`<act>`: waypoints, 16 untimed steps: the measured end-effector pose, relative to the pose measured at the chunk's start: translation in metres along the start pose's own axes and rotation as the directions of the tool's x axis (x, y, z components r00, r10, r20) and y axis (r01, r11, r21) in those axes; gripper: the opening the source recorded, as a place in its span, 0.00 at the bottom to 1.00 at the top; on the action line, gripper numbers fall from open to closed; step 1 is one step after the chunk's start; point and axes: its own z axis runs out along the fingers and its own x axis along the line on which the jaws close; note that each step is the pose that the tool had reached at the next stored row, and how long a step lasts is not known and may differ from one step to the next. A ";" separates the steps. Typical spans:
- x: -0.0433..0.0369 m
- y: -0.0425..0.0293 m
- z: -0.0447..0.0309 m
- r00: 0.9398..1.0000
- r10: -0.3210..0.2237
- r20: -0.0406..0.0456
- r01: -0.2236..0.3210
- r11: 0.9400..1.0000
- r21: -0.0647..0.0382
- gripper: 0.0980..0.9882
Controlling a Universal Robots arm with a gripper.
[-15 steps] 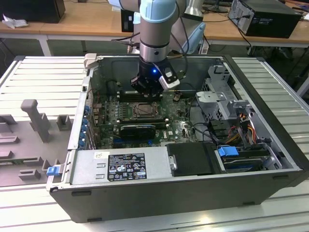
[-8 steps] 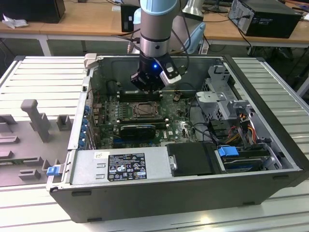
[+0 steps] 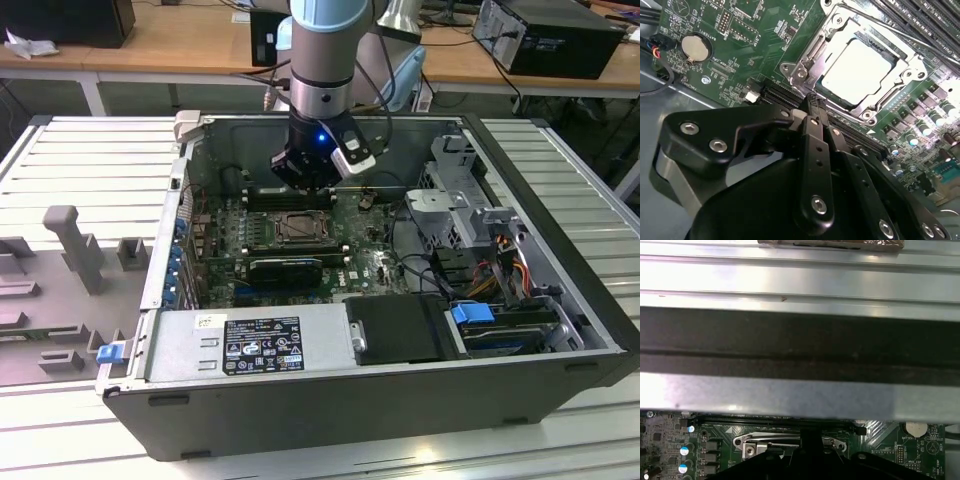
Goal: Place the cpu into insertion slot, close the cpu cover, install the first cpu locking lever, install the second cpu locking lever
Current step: 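Install the second cpu locking lever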
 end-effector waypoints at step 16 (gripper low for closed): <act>0.0008 -0.0202 -0.0218 1.000 0.000 0.000 0.000 1.000 0.003 0.01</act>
